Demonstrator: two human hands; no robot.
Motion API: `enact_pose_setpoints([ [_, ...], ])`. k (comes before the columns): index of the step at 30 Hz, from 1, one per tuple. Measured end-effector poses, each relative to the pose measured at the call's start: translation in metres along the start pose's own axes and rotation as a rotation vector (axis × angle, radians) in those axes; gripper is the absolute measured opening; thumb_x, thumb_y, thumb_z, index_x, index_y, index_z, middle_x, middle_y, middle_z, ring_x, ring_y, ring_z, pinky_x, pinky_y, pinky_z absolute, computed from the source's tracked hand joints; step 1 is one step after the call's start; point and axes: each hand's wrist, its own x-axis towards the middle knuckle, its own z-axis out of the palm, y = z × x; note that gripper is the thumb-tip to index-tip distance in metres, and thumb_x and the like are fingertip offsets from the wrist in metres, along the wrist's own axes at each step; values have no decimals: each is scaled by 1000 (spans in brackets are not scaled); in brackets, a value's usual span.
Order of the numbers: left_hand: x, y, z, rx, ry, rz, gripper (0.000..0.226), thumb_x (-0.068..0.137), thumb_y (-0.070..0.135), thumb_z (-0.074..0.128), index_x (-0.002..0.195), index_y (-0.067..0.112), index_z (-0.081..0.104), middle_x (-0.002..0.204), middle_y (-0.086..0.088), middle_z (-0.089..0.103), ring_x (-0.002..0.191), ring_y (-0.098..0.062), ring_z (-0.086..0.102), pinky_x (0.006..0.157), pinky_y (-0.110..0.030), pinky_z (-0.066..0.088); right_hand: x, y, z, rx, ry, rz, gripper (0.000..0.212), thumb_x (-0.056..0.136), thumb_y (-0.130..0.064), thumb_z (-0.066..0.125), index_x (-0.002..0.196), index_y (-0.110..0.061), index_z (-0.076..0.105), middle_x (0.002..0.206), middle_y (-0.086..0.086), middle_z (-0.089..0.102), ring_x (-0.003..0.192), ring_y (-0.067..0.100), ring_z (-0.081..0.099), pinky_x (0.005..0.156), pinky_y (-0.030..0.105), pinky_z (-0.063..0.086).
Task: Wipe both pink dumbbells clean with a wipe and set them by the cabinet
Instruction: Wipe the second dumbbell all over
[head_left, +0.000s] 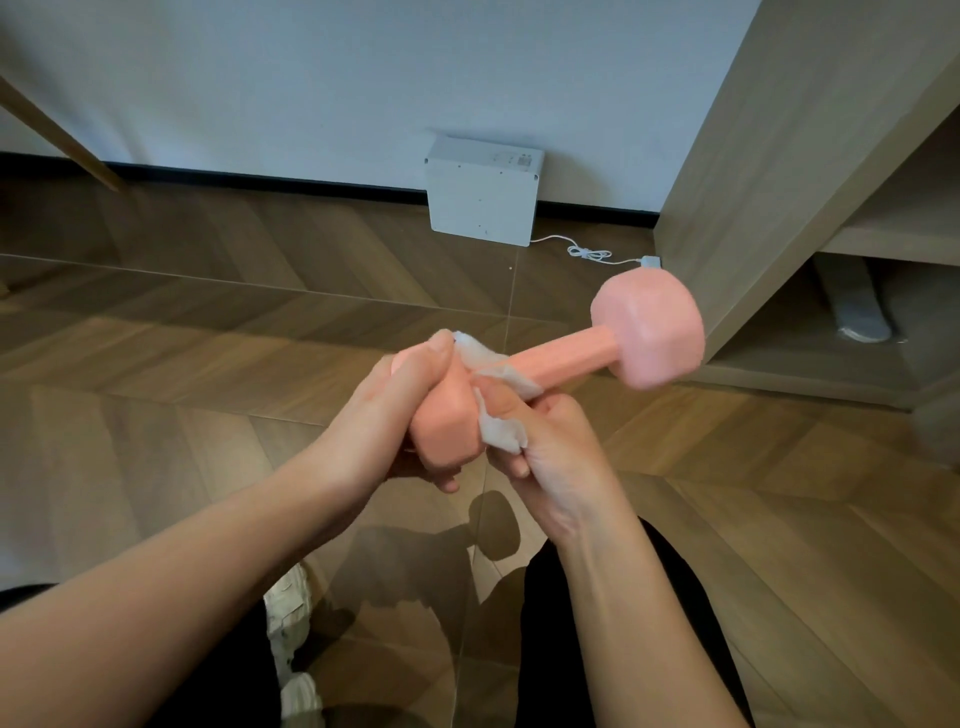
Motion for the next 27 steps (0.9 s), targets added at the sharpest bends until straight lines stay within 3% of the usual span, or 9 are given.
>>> enact_pose_setpoints([
  [5, -1, 14, -9, -416, -176, -500, 75, 80, 68, 49, 111, 4, 70, 87, -29, 62, 48, -34, 60, 41, -35, 56, -1, 0, -4, -126, -69, -51, 35, 64, -45, 85, 81, -17, 75, 54, -6, 57, 36, 3, 35, 47, 26, 30],
  [8, -1, 12, -10, -508, -166, -584, 73, 76, 66, 54, 109, 3, 71, 85, -30, 65, 50, -37, 64, 41, -38, 57, -1, -4, -4, -185, -115, -57, 19, 64, -40, 80, 78, -29, 76, 64, -5, 64, 39, 4, 43, 48, 26, 32],
  [11, 2, 3, -5, -329, -124, -318, 72, 86, 69, 46, 111, 7, 71, 90, -25, 68, 57, -30, 63, 47, -35, 55, 2, -3, -4, -120, -76, -4, 23, 60, -36, 85, 76, -21, 76, 63, -1, 62, 36, 4, 37, 42, 21, 30],
  [14, 1, -3, 1, 52, 90, 57, 71, 78, 72, 46, 115, 14, 62, 99, -19, 68, 68, -18, 68, 54, -35, 55, 4, 0, -3, 63, -62, 63, 25, 60, -29, 84, 81, -17, 76, 58, -2, 57, 36, 3, 36, 37, 15, 31],
  [16, -3, -4, 3, 333, 233, 290, 59, 73, 70, 50, 110, 24, 51, 99, 1, 66, 81, -4, 67, 59, -17, 51, 4, 0, 0, 226, -66, 102, 18, 62, -22, 80, 78, -14, 76, 52, -3, 52, 33, 3, 36, 34, 13, 31],
  [18, -7, -2, 4, 517, 276, 435, 56, 75, 69, 52, 112, 28, 45, 100, 16, 61, 91, 6, 62, 63, -9, 47, 2, 0, 3, 354, -54, 133, 24, 62, -20, 78, 81, -8, 69, 48, -2, 51, 29, 3, 37, 32, 12, 32],
  [21, -9, 1, 8, 642, 289, 548, 57, 77, 69, 52, 116, 30, 39, 105, 20, 56, 96, 8, 58, 66, -6, 45, 0, 1, 9, 462, -2, 140, 40, 61, -21, 78, 93, -8, 58, 45, -2, 52, 28, 3, 37, 32, 13, 34],
  [24, -9, 4, 11, 628, 286, 527, 57, 75, 70, 53, 114, 30, 40, 102, 19, 58, 94, 7, 58, 67, -6, 44, 2, -3, 4, 584, 36, 47, 23, 71, -21, 69, 87, -11, 56, 39, -7, 39, 25, 2, 30, 31, 11, 24],
  [27, -11, 4, 13, 510, 259, 405, 49, 73, 71, 50, 108, 37, 42, 98, 17, 59, 92, 6, 60, 67, -7, 45, 2, -10, -9, 706, 20, -61, 21, 68, -20, 73, 79, -12, 57, 46, -7, 42, 24, 2, 28, 28, 10, 22],
])
